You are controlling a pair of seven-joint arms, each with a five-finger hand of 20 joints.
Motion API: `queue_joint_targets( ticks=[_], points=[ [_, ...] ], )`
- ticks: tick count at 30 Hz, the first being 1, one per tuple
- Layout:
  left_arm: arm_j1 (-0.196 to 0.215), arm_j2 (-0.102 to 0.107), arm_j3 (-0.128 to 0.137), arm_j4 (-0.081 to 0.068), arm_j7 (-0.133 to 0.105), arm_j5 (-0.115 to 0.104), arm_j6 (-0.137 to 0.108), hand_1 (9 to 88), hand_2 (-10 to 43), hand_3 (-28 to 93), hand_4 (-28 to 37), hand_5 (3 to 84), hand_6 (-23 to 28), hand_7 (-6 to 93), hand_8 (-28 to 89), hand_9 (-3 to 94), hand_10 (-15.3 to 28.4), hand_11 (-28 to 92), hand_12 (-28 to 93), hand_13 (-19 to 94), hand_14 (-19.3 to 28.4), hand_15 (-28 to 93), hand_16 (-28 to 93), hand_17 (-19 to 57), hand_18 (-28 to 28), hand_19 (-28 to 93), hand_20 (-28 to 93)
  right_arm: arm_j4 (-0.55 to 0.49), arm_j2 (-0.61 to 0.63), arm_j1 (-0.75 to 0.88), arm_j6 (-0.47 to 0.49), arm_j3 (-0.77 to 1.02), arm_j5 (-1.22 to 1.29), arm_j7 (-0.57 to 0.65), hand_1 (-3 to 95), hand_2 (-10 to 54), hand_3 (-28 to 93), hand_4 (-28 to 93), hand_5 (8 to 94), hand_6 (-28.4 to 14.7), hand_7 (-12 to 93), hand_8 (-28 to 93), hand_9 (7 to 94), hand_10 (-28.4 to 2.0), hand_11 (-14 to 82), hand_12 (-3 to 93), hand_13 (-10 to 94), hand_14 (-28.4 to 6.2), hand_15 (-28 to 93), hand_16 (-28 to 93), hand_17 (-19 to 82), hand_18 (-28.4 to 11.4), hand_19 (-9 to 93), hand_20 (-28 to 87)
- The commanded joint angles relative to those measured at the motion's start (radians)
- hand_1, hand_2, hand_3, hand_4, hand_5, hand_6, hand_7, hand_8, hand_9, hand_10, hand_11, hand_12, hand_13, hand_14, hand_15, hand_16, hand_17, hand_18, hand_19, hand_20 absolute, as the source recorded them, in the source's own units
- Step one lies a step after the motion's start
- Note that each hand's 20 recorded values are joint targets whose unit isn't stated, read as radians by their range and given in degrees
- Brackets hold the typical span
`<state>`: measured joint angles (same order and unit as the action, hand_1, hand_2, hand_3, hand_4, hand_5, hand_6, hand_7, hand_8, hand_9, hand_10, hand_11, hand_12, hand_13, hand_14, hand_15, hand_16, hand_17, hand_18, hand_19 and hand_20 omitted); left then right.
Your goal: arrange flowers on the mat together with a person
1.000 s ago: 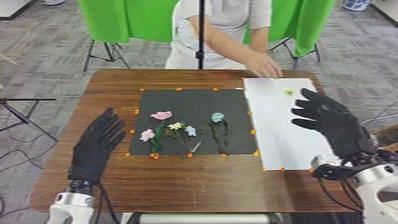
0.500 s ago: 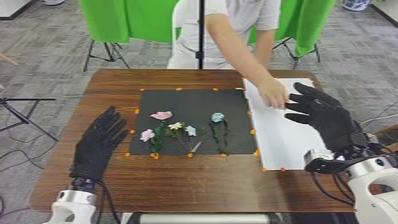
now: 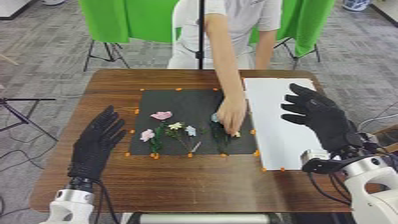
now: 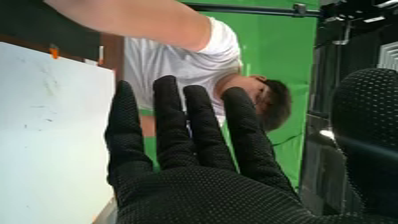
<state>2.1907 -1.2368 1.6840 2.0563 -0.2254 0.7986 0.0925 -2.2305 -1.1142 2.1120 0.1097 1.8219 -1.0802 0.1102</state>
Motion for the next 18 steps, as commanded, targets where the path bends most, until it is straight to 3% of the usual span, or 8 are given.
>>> queue_joint_targets(
  ticks=[1, 9, 14, 18],
  points=[
    [0.007, -0.004, 0.001, -0.01, 0.005, -0.005, 0.007, 25.3, -3.0, 72, -27.8, 28.8, 3.6, 18.4, -10, 21.3, 10.7, 15, 17, 16, 12.8, 17, 5, -10.8, 20.3, 38, 10, -0.005, -0.008, 0.03, 0.009, 0.01, -0.025, 0.003, 16.8, -1.3, 83, -24, 30.6, -5.6, 14, -8, 31.3, -15.1, 9.5, 22.3, 26, -13.0, 21, 27, 5, -22.4, 45, 26],
    [0.03, 0.005, 0.018, -0.006, 0.0, -0.013, 0.004, 25.2, -3.1, 72, -27.8, 28.9, 3.6, 18.4, -10, 21.3, 10.8, 14, 17, 16, 12.7, 17, 5, -10.8, 20.3, 38, 10, 0.004, -0.007, 0.012, 0.032, -0.004, -0.024, 0.009, 16.6, -1.2, 83, -24, 30.5, -5.6, 14, -8, 31.2, -15.1, 9.6, 22.4, 26, -12.9, 21, 27, 4, -22.3, 45, 26],
    [0.005, 0.018, 0.014, -0.012, -0.008, -0.009, 0.015, 25.2, -3.0, 72, -27.9, 28.8, 3.6, 18.4, -10, 21.3, 10.7, 14, 17, 16, 12.7, 17, 5, -10.8, 20.4, 38, 10, 0.004, 0.007, 0.001, 0.026, -0.003, -0.028, -0.005, 16.6, -1.1, 83, -24, 30.5, -5.6, 14, -8, 31.2, -15.0, 9.5, 22.4, 26, -12.9, 21, 27, 4, -22.3, 45, 26],
    [0.029, 0.006, 0.022, -0.007, 0.008, -0.015, 0.016, 25.1, -3.0, 72, -27.9, 28.6, 3.4, 18.4, -10, 21.3, 10.7, 14, 17, 16, 12.7, 17, 5, -10.8, 20.4, 38, 10, 0.012, 0.007, -0.007, 0.037, -0.009, -0.027, 0.01, 16.6, -1.1, 83, -24, 30.5, -5.5, 14, -8, 31.2, -15.1, 9.5, 22.4, 26, -12.9, 21, 27, 4, -22.3, 45, 26]
  ],
)
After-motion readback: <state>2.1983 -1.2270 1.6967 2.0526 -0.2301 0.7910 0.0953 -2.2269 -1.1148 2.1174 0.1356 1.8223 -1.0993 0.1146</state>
